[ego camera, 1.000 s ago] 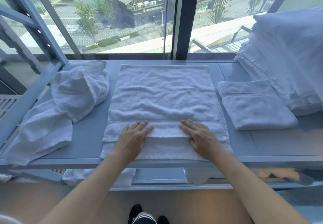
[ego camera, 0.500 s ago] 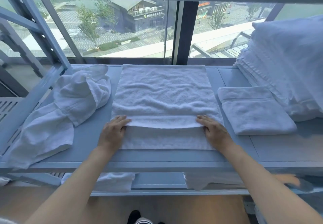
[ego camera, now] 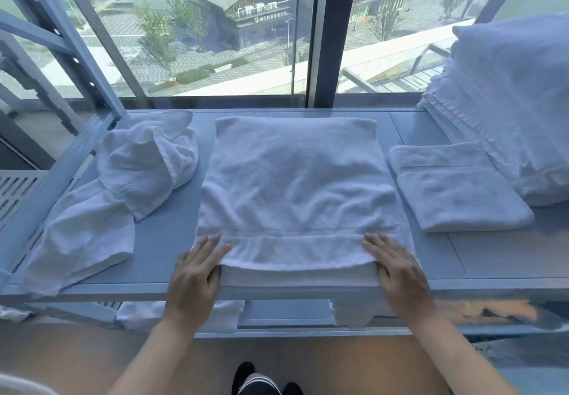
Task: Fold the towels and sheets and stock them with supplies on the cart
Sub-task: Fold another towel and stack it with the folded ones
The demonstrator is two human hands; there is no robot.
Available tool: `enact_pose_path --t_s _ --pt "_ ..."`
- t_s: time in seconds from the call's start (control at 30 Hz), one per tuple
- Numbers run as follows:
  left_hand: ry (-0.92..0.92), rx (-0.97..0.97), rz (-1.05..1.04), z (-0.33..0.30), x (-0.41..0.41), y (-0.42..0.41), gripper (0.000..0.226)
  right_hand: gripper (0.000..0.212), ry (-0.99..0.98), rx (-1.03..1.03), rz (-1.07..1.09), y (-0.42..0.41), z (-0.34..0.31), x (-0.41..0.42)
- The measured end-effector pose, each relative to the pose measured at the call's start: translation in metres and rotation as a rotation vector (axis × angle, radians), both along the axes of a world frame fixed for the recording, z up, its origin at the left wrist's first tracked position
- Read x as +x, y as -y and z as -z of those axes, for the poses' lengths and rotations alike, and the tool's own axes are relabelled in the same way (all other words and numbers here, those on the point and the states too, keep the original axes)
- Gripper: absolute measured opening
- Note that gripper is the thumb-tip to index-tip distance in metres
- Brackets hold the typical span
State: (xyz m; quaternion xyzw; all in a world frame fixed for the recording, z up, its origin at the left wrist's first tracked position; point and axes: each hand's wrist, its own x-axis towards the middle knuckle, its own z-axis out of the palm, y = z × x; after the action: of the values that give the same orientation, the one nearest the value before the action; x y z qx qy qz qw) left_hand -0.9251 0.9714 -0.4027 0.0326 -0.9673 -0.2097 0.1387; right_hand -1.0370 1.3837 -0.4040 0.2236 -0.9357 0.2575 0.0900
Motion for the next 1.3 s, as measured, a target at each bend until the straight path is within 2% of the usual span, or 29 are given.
enact_pose_path --t_s 0.2,0.37,0.5,0.6,0.83,0.9,0.97,1.07,1.17,1.3 --pt "0.03 0.017 -0.05 -0.032 -0.046 0.0 0.036 0.049 0.095 0.034 0.004 0.008 -0.031 -0.051" --pt "-0.124 -0.042 -0.067 -0.047 -0.036 0.002 0.03 0.055 -0.064 -0.023 0.038 -0.006 -0.049 -0.046" --pt "-0.039 0.025 -0.036 -0.021 0.0 -0.014 0.041 0.063 0.017 -0.005 0.061 -0.019 -0.026 -0.009" --pt "-0.035 -0.011 -0.014 -0.001 0.013 -0.018 0.047 0.065 -0.007 -0.004 0.065 -0.023 -0.009 -0.001" --pt "-0.003 -0.014 -0.107 -0.01 -0.004 -0.002 0.063 0.083 -0.028 0.097 0.081 -0.043 -0.012 -0.019" --pt "0.036 -0.033 -0.191 -0.014 -0.002 0.002 0.064 0.076 -0.081 0.181 0.126 -0.048 -0.013 -0.016" --pt "0.019 -0.075 -0.228 -0.019 -0.005 -0.003 0.057 0.058 -0.136 0.204 0.15 -0.038 -0.017 -0.011" --pt "-0.018 -0.051 -0.011 -0.031 -0.037 -0.034 0.05 0.049 -0.061 0.132 0.02 0.017 -0.03 -0.016" --pt "0.173 -0.133 0.156 -0.034 -0.09 -0.069 0.054 0.059 0.145 0.175 -0.13 0.089 -0.037 -0.045" --pt "0.367 -0.253 0.097 -0.022 -0.136 -0.056 0.06 0.064 0.232 0.356 -0.137 0.125 -0.033 -0.098"
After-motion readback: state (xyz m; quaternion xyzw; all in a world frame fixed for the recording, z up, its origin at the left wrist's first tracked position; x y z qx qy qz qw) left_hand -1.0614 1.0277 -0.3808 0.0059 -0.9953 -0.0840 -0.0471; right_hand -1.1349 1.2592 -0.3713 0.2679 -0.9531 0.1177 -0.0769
